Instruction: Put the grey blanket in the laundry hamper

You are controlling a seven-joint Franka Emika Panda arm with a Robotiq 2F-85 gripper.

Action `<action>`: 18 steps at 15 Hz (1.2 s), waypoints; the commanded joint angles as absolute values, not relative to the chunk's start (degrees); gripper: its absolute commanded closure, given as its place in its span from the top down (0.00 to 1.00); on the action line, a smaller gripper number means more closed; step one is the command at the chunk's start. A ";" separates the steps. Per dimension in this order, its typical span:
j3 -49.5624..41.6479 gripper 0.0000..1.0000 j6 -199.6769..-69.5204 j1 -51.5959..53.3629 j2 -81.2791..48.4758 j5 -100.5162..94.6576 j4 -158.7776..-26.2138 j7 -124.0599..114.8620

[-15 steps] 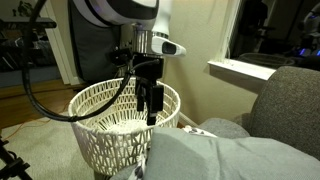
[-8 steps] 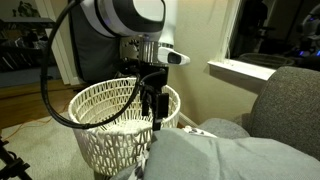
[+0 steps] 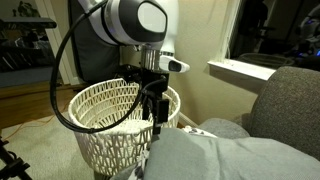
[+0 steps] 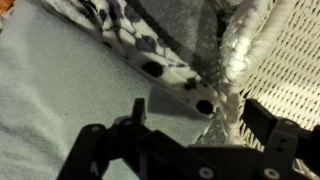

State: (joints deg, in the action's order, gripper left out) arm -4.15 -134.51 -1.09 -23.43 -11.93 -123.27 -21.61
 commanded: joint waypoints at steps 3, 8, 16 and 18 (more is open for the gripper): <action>-5.95 1.00 -136.05 0.86 -25.04 -11.21 -123.47 -23.33; -7.36 1.00 -136.85 1.26 -25.59 -11.73 -123.14 -24.79; -8.60 1.00 -138.05 1.56 -27.24 -11.82 -121.94 -25.31; -8.75 1.00 -138.10 1.62 -27.52 -11.90 -121.77 -25.41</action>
